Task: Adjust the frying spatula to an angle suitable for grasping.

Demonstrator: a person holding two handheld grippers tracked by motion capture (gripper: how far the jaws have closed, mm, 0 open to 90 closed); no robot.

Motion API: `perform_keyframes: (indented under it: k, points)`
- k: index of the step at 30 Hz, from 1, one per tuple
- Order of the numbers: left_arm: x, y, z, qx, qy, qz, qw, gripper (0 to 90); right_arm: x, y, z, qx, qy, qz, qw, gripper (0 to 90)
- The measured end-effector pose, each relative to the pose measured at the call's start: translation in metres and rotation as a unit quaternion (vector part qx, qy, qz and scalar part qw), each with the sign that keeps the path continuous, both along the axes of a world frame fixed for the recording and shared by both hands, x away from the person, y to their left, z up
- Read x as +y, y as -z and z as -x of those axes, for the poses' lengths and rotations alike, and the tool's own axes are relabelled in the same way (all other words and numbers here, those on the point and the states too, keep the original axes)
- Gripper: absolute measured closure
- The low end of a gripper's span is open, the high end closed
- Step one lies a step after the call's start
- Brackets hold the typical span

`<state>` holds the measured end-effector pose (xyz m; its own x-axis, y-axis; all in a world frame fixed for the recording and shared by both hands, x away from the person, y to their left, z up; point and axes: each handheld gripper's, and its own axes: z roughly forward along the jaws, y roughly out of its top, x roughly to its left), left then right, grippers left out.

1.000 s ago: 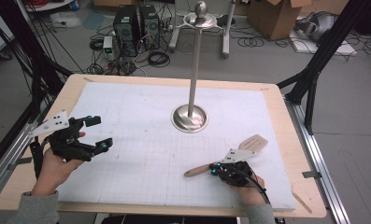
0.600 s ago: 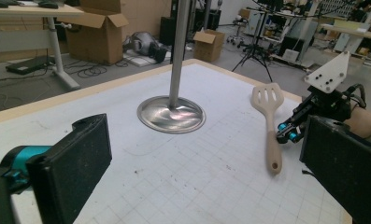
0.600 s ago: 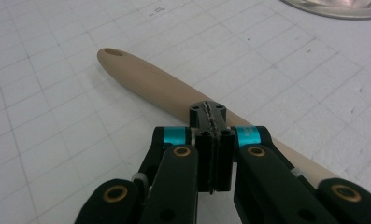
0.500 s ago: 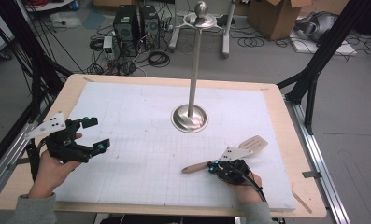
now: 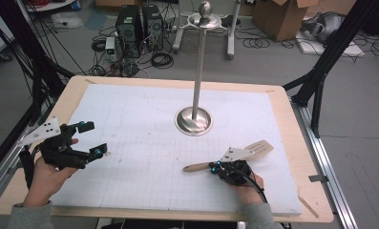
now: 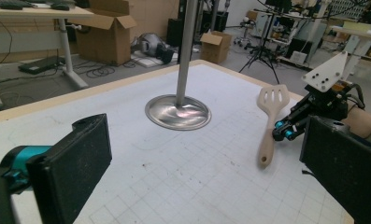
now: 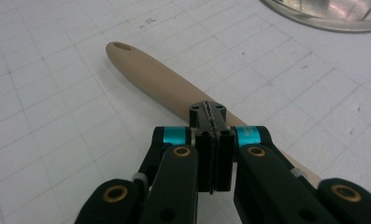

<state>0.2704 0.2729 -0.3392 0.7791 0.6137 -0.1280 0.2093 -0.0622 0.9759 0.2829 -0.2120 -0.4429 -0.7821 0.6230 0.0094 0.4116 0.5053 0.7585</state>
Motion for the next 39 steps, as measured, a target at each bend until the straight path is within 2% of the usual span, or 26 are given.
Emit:
perform_keyframes:
  k: [14,22,39]
  points:
    - [0.011,0.000,0.010,-0.001,-0.016,-0.001,0.9999,2.7,0.010,0.000,-0.010,-0.008,0.011,0.004,0.9999,90.0]
    - [0.018,-0.001,0.019,-0.007,-0.023,-0.001,0.9997,2.7,0.013,0.002,-0.017,-0.005,0.013,-0.006,0.9999,90.0]
    - [0.031,0.000,0.034,-0.009,-0.045,-0.004,0.9989,2.7,0.025,0.002,-0.034,-0.006,0.034,-0.007,0.9994,90.0]
